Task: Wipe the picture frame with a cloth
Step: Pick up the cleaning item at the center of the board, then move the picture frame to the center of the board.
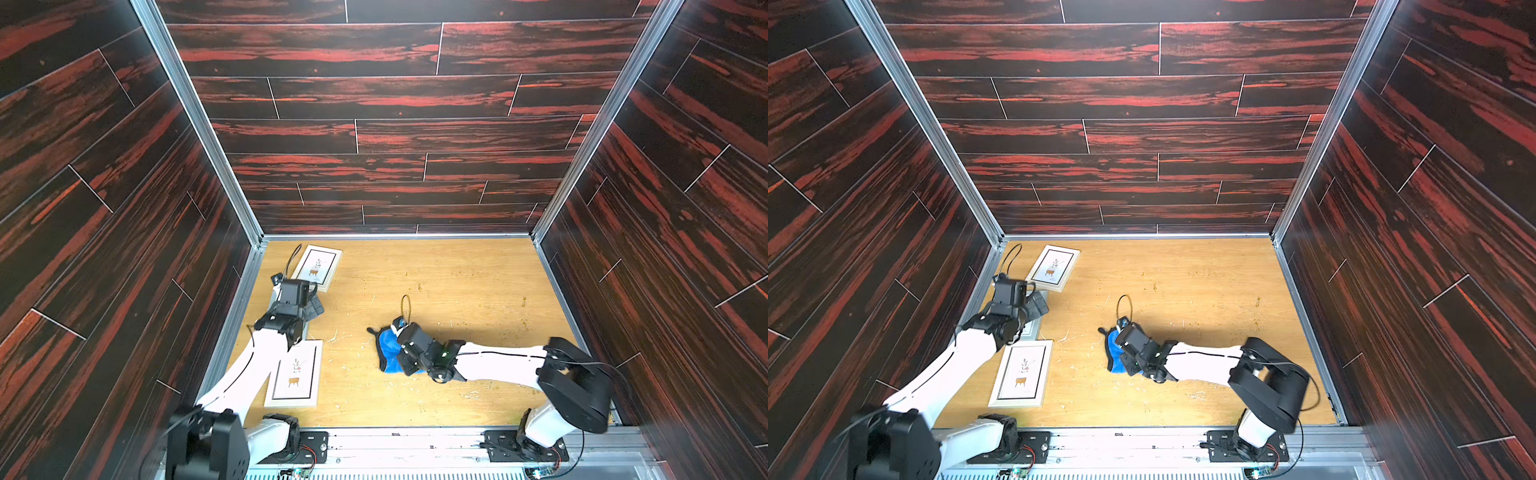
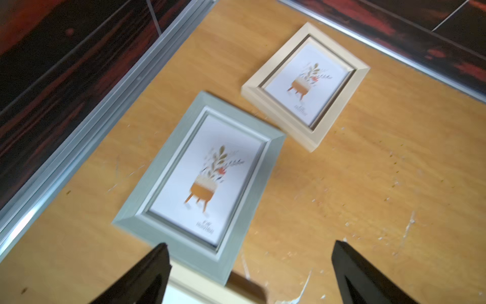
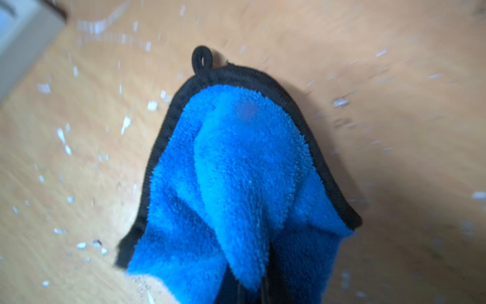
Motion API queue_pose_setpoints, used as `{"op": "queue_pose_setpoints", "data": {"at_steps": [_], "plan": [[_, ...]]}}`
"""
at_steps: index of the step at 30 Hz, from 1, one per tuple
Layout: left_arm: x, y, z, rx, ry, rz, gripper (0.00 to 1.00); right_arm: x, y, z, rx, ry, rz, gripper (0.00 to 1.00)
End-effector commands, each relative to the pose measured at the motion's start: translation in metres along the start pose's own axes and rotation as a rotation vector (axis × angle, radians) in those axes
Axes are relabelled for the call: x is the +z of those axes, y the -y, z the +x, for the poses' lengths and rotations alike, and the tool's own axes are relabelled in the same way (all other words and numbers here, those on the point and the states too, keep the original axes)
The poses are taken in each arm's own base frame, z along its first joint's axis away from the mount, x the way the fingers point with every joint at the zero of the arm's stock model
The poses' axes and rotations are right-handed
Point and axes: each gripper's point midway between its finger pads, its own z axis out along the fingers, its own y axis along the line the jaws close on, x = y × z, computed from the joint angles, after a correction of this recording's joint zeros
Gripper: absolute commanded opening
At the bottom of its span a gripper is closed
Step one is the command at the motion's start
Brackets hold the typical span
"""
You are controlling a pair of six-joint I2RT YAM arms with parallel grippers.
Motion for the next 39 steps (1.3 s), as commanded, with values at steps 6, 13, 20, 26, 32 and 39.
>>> {"op": "queue_pose_setpoints", "data": {"at_steps": [6, 13, 20, 26, 32, 39], "plan": [[0.064, 0.075, -0.038, 0.116, -0.087, 0.134, 0.96, -0.030, 0.040, -0.048, 0.185, 0.174, -0.006, 0.00], [0.133, 0.109, -0.031, 0.210, -0.226, 0.143, 0.92, -0.044, 0.055, -0.053, 0.213, 0.223, 0.009, 0.00], [0.174, 0.117, -0.022, 0.254, -0.284, 0.118, 0.89, -0.049, 0.064, -0.048, 0.218, 0.223, 0.020, 0.00], [0.189, 0.119, -0.019, 0.259, -0.292, 0.113, 0.86, -0.048, 0.069, -0.045, 0.220, 0.215, 0.035, 0.00], [0.193, 0.120, -0.008, 0.257, -0.318, 0.116, 0.78, -0.049, 0.077, -0.047, 0.230, 0.216, 0.067, 0.00], [0.189, 0.133, 0.017, 0.296, -0.361, 0.127, 0.71, -0.049, 0.110, -0.044, 0.278, 0.182, 0.245, 0.00]]}}
